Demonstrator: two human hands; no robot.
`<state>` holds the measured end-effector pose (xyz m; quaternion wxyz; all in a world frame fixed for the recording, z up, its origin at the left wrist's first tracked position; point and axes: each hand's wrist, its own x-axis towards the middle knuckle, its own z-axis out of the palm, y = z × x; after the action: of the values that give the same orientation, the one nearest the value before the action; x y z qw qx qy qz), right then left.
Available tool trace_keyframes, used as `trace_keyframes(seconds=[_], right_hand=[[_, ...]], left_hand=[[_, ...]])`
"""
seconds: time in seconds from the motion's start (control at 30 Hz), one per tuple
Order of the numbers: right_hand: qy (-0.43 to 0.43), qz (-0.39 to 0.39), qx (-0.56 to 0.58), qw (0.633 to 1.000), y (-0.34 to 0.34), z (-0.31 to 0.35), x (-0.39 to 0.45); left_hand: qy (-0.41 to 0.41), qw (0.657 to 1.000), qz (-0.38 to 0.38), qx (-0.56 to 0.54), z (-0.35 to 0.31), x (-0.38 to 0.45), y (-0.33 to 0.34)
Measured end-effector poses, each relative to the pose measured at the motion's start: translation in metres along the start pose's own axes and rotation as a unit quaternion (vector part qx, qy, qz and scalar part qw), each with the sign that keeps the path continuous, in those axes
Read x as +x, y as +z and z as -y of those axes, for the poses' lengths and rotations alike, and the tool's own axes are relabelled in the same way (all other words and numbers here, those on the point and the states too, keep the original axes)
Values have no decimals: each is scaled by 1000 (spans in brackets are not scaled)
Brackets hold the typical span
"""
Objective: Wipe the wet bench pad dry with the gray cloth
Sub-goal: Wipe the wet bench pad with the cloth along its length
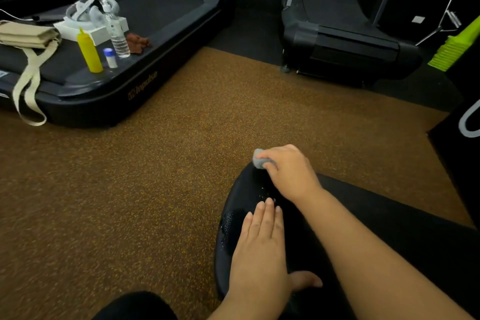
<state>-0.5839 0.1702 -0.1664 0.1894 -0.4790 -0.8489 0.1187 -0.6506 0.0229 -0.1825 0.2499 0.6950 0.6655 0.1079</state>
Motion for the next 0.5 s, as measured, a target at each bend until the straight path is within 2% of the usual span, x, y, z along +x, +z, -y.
trace_keyframes(seconds=[0.1,0.17,0.2,0.33,0.4,0.5], right_hand=[[-74,56,38,995,13,26,-19],[-106,83,54,989,6,21,-32],[-100,79,48,991,-1,12,-31],[17,27,4,999,-10,-13,-12],[-2,27,0,1000,-5,5,-14],[-67,76,29,994,-5,12,-36]], left_hand=[[-1,1000,-7,-6,0,-1,0],[-6,1000,-10,0,0,-1,-1],[-8,1000,-10,3,-1,-2,-1],[-12,1000,-13,12,-4,-5,-2],[-13,1000,-24,12,-5,-7,-2],[-13,1000,-15,17,-4,-14,-4]])
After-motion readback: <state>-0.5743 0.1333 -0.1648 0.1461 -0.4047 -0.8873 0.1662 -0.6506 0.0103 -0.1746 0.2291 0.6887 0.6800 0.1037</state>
